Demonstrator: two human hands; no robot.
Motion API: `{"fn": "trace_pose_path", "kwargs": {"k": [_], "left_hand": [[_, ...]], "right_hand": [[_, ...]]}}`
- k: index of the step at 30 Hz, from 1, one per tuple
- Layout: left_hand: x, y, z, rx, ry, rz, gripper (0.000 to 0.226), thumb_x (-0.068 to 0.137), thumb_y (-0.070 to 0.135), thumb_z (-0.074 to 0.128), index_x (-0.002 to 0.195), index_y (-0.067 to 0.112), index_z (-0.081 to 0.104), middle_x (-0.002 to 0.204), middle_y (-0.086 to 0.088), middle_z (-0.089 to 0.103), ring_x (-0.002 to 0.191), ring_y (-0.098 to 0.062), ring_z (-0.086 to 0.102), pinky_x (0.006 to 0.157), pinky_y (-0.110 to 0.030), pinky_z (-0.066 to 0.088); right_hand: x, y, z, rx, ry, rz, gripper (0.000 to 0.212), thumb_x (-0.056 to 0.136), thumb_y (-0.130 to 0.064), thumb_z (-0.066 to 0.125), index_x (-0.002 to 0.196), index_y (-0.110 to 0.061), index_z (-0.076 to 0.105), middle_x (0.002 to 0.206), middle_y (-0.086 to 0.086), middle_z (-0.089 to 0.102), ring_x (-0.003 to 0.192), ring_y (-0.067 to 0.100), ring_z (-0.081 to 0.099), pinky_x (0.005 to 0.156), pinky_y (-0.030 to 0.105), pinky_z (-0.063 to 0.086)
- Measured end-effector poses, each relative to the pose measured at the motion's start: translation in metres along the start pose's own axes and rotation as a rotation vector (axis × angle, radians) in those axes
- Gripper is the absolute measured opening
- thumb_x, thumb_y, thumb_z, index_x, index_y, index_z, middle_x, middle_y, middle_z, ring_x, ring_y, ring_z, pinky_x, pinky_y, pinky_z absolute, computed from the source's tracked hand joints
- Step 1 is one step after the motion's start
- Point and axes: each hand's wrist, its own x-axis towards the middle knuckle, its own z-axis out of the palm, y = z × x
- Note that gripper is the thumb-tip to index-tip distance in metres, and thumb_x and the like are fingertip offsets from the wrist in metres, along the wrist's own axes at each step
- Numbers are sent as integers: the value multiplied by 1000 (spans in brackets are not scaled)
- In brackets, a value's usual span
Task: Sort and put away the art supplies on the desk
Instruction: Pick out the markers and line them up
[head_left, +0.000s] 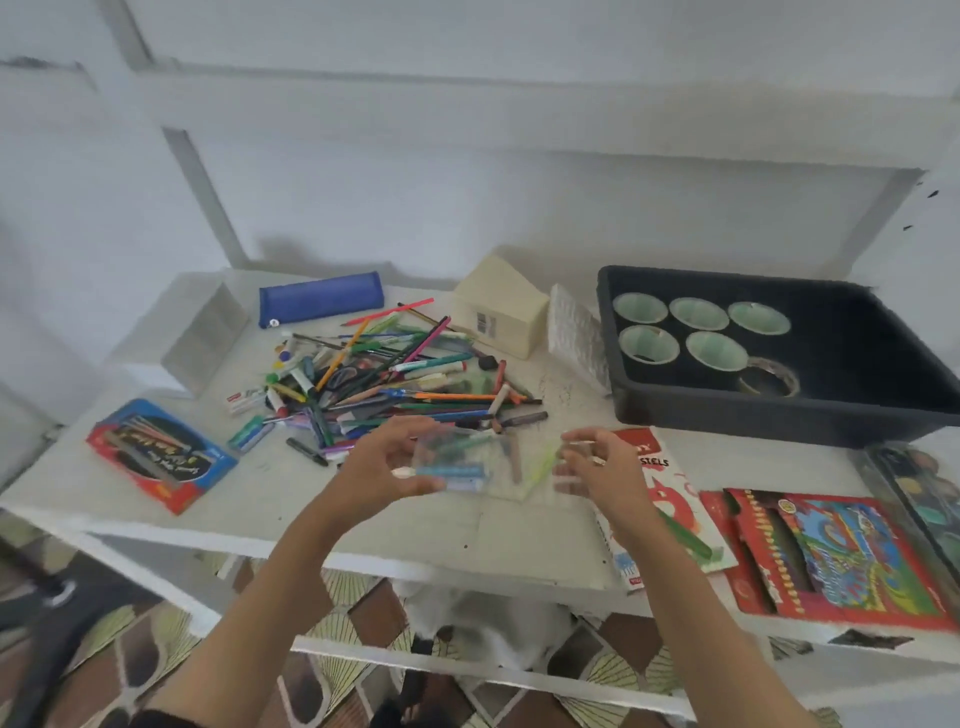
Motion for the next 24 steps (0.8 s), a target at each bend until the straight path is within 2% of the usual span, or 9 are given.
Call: {"fn": "trace_pose_path", "kwargs": {"k": [2, 4, 6, 9, 12, 16, 18, 20, 24], "left_hand": [[-15, -13, -16, 47, -40, -19, 66, 55, 44, 86, 115, 53, 60, 125, 26, 53, 111, 4, 55, 90, -11, 45], [-28, -29, -30, 63, -54, -39, 80, 50, 53, 86, 124, 44, 56, 131, 24, 49, 115, 1, 54, 94, -15, 45], [-38, -44, -43, 70, -38, -50, 85, 50, 47, 89, 127, 37, 55, 128, 24, 50, 107, -6, 60, 92, -19, 49], [-51, -64, -62, 168, -32, -37, 86, 54, 30, 92, 127, 48, 51, 122, 30, 48, 101, -7, 57, 84, -16, 47], [-58, -83, -86, 323, -106, -51, 87, 56, 36, 91, 128, 51, 44, 125, 29, 39, 108, -2, 44, 87, -12, 37], [-62, -104, -114, 595, -176, -17, 89, 46, 68, 73, 125, 52, 38, 123, 26, 35, 115, -3, 27, 100, -35, 28], [-63, -113, -128, 737, -187, 21, 94, 42, 79, 61, 129, 52, 37, 131, 25, 28, 123, 0, 13, 105, -41, 19], [-61, -124, -139, 851, -187, 78, 99, 43, 86, 54, 134, 50, 39, 143, 21, 21, 133, -4, 2, 110, -46, 9], [-54, -146, -155, 957, -191, 227, 97, 49, 91, 54, 134, 47, 42, 152, 10, 17, 144, -17, -8, 109, -58, -2]], "right_hand": [[0, 5, 17, -51, -30, -21, 13, 91, 4, 53, 97, -5, 61, 95, 14, 60, 73, 20, 65, 59, 28, 58], [-2, 10, 32, -125, -36, -62, 16, 89, 6, 55, 90, -8, 63, 91, 11, 59, 72, 20, 63, 57, 26, 57], [-4, 15, 47, -191, -44, -87, 19, 87, 6, 57, 85, -12, 64, 86, 8, 59, 69, 19, 61, 56, 24, 57], [-6, 24, 70, -355, -61, -166, 18, 86, 0, 62, 84, -17, 66, 84, 3, 64, 70, 12, 59, 62, 24, 56], [-9, 30, 94, -514, -60, -272, 12, 83, -5, 67, 85, -17, 70, 86, -3, 65, 77, 4, 55, 69, 7, 41], [-16, 40, 128, -668, -56, -327, 15, 79, -5, 70, 85, -19, 72, 91, 4, 59, 85, 16, 51, 79, 28, 43], [-22, 43, 142, -713, -51, -304, 15, 80, -5, 68, 87, -17, 72, 89, 1, 56, 77, 8, 47, 75, 25, 39], [-26, 46, 153, -718, -25, -291, 15, 81, -4, 67, 88, -16, 71, 89, 1, 56, 69, 1, 43, 72, 21, 36], [-29, 52, 172, -707, 41, -291, 16, 82, -4, 66, 90, -17, 71, 87, -2, 54, 63, 1, 45, 70, 18, 36]]}}
